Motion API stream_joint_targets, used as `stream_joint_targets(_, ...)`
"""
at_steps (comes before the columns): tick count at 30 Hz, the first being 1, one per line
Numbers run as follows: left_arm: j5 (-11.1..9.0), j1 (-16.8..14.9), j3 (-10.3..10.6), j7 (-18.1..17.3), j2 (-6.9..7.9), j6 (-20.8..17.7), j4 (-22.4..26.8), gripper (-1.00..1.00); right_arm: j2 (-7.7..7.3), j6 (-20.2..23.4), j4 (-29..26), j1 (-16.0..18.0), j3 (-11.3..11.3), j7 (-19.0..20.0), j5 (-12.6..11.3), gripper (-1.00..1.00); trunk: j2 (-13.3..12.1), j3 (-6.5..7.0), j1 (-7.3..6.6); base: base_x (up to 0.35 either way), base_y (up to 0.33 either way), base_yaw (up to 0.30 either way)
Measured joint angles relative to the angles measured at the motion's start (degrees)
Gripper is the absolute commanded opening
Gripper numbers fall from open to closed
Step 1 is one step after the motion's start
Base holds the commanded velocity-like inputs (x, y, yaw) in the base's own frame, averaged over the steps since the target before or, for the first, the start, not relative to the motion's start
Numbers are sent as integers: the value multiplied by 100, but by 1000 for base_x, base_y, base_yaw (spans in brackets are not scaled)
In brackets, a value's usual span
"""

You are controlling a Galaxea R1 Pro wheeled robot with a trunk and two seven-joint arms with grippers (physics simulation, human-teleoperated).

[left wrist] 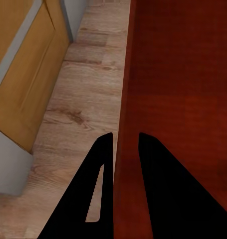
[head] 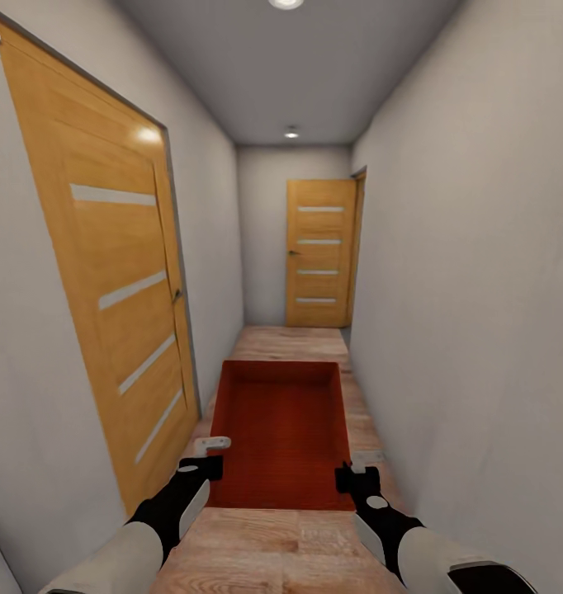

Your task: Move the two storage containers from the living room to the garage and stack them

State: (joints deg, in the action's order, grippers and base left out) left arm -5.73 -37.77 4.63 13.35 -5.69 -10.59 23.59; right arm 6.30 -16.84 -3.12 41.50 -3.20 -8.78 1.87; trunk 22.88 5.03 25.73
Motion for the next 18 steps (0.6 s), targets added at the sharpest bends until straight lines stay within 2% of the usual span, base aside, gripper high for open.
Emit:
stream_joint_targets(7,1,0,-8,-5,0,13,-12,-100,0,0,-1,0,-5,-2,1,-100,0,0,0,321,117,-32)
stream_joint_targets(18,2,-1,-19,-15,-1,32,-32,-100,-1,2,-1,-1,-15,-7,2,-100,0,0,0,322,79,-217)
